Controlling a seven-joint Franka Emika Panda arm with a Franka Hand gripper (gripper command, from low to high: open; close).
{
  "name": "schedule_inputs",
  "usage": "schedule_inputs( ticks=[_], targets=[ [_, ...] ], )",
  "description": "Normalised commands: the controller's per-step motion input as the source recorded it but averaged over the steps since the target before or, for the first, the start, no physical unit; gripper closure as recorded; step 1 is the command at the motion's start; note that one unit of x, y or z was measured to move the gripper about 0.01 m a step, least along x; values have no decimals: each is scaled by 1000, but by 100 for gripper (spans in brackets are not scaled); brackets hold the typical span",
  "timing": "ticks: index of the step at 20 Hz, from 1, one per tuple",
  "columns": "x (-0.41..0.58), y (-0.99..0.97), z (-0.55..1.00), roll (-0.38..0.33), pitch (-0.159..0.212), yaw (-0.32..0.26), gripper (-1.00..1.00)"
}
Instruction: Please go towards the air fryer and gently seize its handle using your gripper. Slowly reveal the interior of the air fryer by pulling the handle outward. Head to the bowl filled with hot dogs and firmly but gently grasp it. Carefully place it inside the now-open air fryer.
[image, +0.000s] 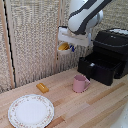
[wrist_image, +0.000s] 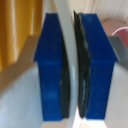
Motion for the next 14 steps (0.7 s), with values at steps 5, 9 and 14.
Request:
schedule_inputs(
  ticks=[5, 9, 14],
  targets=[
    [-203, -816, 309, 25, 18, -134, 100],
    [-139, -959, 131, 27, 0, -81, 100],
    [-85, -983, 6, 39, -12, -64, 100]
  ],
)
